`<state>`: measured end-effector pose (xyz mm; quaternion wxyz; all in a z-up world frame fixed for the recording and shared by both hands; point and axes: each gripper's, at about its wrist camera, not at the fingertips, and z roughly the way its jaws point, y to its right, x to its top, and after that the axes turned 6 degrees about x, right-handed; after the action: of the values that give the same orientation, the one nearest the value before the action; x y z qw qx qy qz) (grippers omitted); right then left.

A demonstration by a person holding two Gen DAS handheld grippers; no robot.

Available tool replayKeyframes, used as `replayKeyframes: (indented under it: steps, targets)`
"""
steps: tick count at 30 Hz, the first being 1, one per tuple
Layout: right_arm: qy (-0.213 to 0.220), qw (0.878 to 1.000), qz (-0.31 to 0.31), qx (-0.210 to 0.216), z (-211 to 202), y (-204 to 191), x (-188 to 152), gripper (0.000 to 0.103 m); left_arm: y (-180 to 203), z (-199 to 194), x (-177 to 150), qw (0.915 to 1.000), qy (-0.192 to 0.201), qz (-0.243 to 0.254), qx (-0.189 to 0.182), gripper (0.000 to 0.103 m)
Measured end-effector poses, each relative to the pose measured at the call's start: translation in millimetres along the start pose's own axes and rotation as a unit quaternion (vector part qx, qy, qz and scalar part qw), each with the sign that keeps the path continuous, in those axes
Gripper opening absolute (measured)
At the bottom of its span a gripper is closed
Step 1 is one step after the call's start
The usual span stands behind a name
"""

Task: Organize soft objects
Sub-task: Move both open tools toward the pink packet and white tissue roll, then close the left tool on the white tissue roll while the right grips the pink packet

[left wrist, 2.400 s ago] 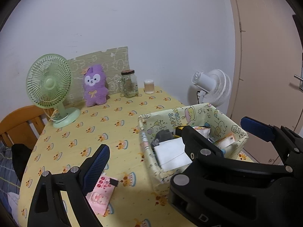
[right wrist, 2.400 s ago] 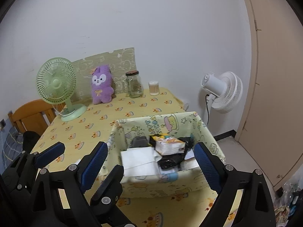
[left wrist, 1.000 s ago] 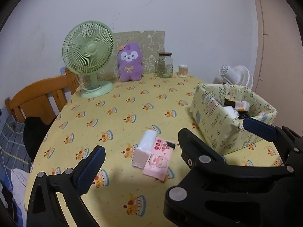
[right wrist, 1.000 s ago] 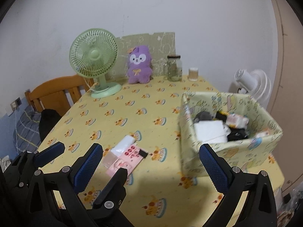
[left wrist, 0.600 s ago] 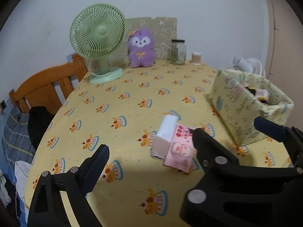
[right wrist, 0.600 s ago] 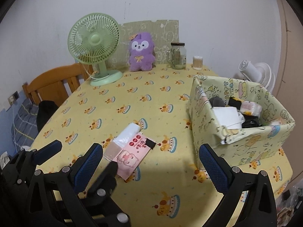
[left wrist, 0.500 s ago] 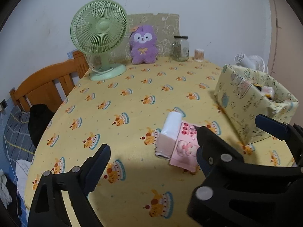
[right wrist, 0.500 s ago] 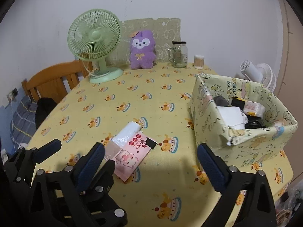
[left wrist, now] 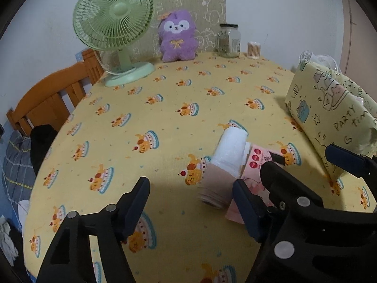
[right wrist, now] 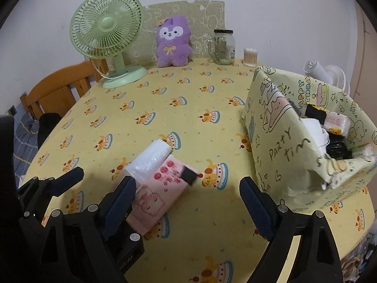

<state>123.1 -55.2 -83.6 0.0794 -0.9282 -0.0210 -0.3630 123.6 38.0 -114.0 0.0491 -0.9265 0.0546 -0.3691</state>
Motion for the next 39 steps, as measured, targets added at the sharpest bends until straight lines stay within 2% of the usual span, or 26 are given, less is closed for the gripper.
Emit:
replayKeyframes:
  steps: [8,10,13,14,16,20,24,31,37,39]
  targets:
    - [-0.009,0.999,0.031,0.003,11,8,0,0.091,6,6,5,0.9999,0.0,0.01,-0.008,0.072]
    - [-0.008,0.999,0.035,-0.001,11,10,0,0.091,9,6,6,0.9997,0.001,0.014,-0.02,0.066]
    - [-0.006,0.999,0.044,-0.004,10,14,-1,0.09,11,8,7,0.999,0.002,0.017,-0.041,0.049]
    - [-0.011,0.999,0.046,-0.003,11,15,-1,0.089,11,11,7,0.9989,-0.003,0.015,-0.044,0.04]
    - [-0.017,0.999,0.047,0.002,13,16,-2,0.089,12,12,6,0.9987,-0.004,0.017,-0.048,0.039]
    - [-0.02,0.999,0.045,0.007,12,15,-3,0.089,12,8,5,0.9981,-0.006,0.019,-0.058,0.03]
    - [-0.026,0.999,0.037,0.012,11,11,-5,0.089,9,2,0,0.9985,-0.01,0.013,-0.052,0.024]
    - [-0.033,0.999,0.019,0.013,15,-2,-6,0.086,-4,-2,-7,0.9999,-0.012,-0.002,-0.003,0.022]
    - [-0.056,0.998,0.032,0.009,30,-2,-3,0.067,-8,0,-8,0.9999,-0.009,-0.002,0.013,0.026]
    - [-0.055,0.998,0.021,0.011,33,-7,-1,0.055,-8,2,-7,0.9997,-0.006,0.0,0.024,0.033]
